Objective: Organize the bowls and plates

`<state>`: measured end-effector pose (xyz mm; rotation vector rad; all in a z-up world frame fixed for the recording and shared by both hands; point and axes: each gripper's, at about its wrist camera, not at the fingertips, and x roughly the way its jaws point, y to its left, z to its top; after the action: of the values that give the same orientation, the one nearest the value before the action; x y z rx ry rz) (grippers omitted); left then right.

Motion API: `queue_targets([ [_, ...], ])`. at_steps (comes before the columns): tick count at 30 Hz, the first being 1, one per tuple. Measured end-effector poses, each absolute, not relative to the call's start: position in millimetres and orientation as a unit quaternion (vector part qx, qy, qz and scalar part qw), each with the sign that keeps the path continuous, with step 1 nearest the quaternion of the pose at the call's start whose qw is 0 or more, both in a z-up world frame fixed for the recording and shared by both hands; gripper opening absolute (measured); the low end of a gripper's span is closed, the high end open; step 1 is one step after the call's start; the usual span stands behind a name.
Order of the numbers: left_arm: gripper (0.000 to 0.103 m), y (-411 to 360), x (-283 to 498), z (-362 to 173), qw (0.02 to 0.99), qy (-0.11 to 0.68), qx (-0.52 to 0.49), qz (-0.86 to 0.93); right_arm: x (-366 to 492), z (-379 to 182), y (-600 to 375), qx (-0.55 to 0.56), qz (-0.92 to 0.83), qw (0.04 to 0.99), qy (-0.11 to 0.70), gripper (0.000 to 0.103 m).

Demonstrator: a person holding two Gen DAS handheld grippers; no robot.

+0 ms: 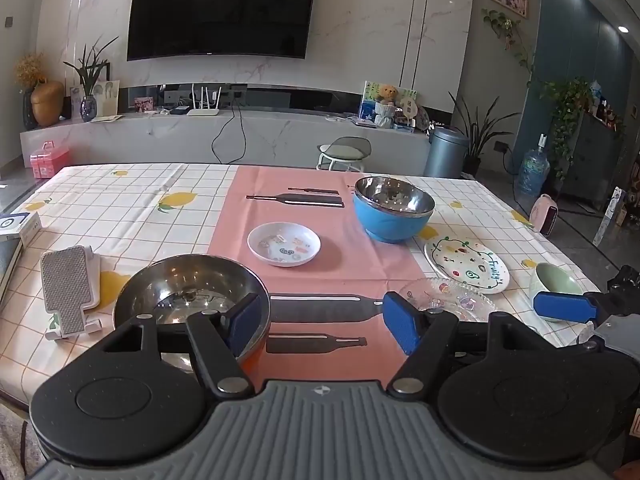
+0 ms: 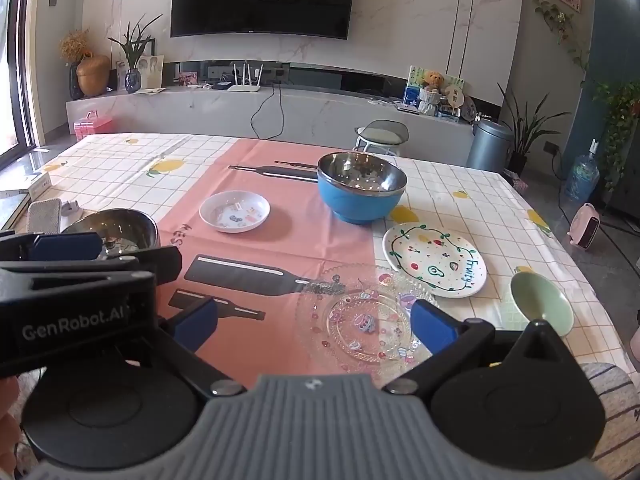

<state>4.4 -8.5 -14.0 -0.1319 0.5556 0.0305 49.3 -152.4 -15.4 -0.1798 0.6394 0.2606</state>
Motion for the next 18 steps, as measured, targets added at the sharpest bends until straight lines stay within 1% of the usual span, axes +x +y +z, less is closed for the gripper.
queue_targets([
  [18,0.082,-4.4,3.2,-17.1,0.958,0.279,-0.064,0.016,49.9,-16.7,-151.8,-0.089,0.127,0.936,0.316,0.100],
])
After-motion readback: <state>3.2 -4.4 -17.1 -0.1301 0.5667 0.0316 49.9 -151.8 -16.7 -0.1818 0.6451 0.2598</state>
